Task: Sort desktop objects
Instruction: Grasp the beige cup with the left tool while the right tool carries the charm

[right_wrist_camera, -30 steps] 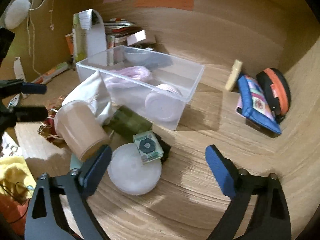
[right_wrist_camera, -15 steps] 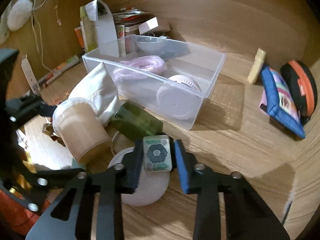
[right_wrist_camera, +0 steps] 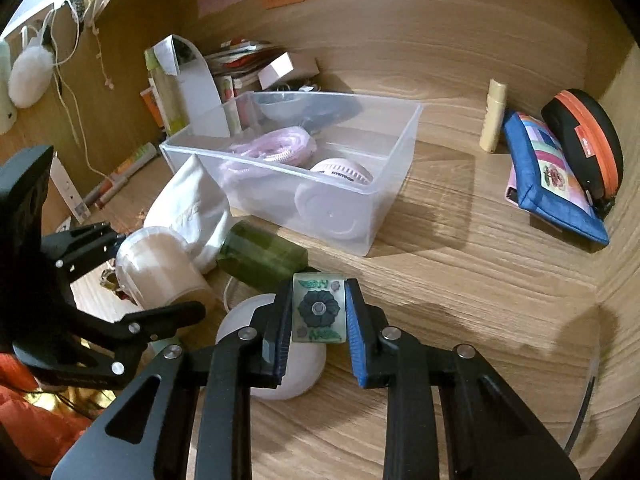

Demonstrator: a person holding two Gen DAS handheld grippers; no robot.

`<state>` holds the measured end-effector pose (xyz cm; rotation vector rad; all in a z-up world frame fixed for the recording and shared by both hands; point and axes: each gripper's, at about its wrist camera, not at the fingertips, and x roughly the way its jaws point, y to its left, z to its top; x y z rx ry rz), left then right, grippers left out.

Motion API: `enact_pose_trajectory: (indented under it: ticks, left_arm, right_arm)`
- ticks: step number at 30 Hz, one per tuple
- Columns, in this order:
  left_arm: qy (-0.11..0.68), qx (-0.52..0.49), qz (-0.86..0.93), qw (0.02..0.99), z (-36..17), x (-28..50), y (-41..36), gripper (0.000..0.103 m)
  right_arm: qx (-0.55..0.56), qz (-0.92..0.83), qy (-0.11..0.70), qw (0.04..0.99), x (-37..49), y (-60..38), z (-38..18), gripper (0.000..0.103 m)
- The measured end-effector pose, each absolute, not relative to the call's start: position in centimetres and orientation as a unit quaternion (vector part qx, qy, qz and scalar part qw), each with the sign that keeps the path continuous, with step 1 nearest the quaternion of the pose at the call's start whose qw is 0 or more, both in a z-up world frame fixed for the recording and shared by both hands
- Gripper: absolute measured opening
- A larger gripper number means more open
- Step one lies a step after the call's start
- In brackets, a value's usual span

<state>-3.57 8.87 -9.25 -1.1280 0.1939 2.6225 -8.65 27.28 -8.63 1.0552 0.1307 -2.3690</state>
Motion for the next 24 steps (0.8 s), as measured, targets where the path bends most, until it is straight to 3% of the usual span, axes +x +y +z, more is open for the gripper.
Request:
enact_pose_trajectory:
  ticks: [10, 24]
  left_arm:
    - [-0.016, -0.368, 0.917, 0.154, -6.7, -3.1, 6.6, 0.065]
    - [-0.049, -0.318, 0.94, 0.112, -1.0, -6.0, 1.8, 0.065]
  right_arm:
    - [0.36, -0.891, 0.04, 0.273, -7.9, 27.0, -6.1, 0.022]
    - [0.332, -0.899, 0.044, 0.281, -9.1, 25.3, -2.9, 0.022]
